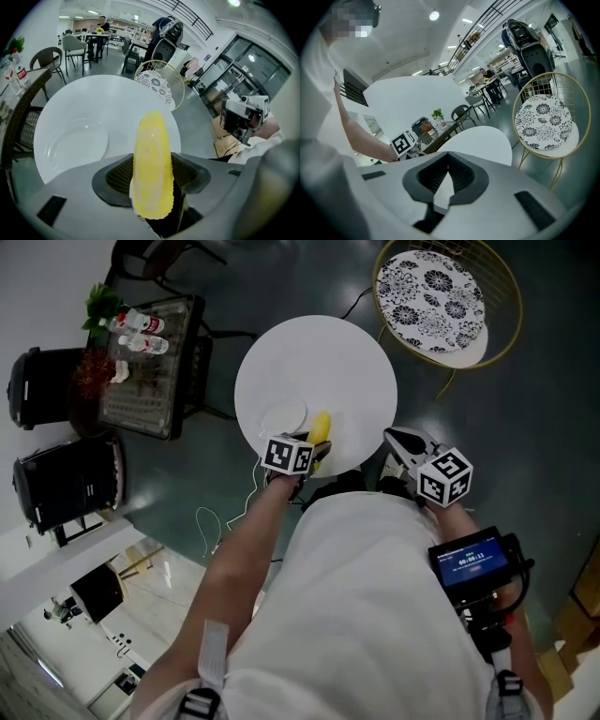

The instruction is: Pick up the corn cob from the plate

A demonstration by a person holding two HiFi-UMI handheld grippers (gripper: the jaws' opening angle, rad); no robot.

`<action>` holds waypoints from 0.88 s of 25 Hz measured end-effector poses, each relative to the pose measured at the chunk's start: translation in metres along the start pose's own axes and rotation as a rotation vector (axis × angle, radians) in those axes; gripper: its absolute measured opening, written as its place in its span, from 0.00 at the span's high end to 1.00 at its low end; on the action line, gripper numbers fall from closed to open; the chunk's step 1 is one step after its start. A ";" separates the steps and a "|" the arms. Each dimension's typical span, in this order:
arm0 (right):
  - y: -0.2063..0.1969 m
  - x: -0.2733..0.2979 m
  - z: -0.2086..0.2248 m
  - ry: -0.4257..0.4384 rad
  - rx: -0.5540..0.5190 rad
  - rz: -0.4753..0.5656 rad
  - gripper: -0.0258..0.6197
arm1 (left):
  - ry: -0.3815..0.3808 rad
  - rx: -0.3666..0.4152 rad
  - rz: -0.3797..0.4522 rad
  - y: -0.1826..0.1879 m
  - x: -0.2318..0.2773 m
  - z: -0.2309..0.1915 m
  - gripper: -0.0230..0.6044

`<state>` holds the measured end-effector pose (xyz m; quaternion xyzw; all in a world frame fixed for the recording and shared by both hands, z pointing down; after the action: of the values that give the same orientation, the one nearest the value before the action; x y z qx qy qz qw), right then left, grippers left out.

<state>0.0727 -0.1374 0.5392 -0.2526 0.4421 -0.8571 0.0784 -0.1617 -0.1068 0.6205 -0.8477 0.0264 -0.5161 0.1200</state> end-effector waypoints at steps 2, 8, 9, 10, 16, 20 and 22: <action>-0.004 -0.002 0.002 -0.002 0.009 -0.002 0.95 | 0.006 -0.003 0.003 0.003 0.009 0.003 0.56; -0.013 -0.003 0.008 -0.009 0.034 -0.014 0.95 | 0.016 0.002 0.004 0.017 0.027 0.004 0.56; -0.013 -0.007 0.011 -0.012 0.039 -0.012 0.95 | 0.017 0.001 0.005 0.021 0.032 0.008 0.56; -0.014 -0.010 0.014 -0.016 0.043 -0.010 0.95 | 0.019 0.000 0.005 0.025 0.036 0.011 0.56; -0.024 -0.020 0.020 -0.043 0.071 0.001 0.95 | 0.053 0.025 -0.005 0.043 0.060 0.012 0.56; -0.031 -0.026 0.024 -0.072 0.094 0.003 0.95 | 0.081 0.025 -0.014 0.060 0.075 0.004 0.56; -0.035 -0.028 0.025 -0.085 0.106 0.002 0.95 | 0.097 0.026 -0.019 0.067 0.082 -0.001 0.56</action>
<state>0.1126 -0.1246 0.5689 -0.2838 0.3926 -0.8677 0.1112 -0.1189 -0.1857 0.6767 -0.8203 0.0173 -0.5579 0.1248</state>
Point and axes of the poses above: the fingertips, and each gripper's own axes: x forward along the fingers, z to its right, y out of its top, the point moved 6 cm from there along -x, backward along the fingers, and after that the axes turned 7 degrees about -x, right-handed, at the moved point
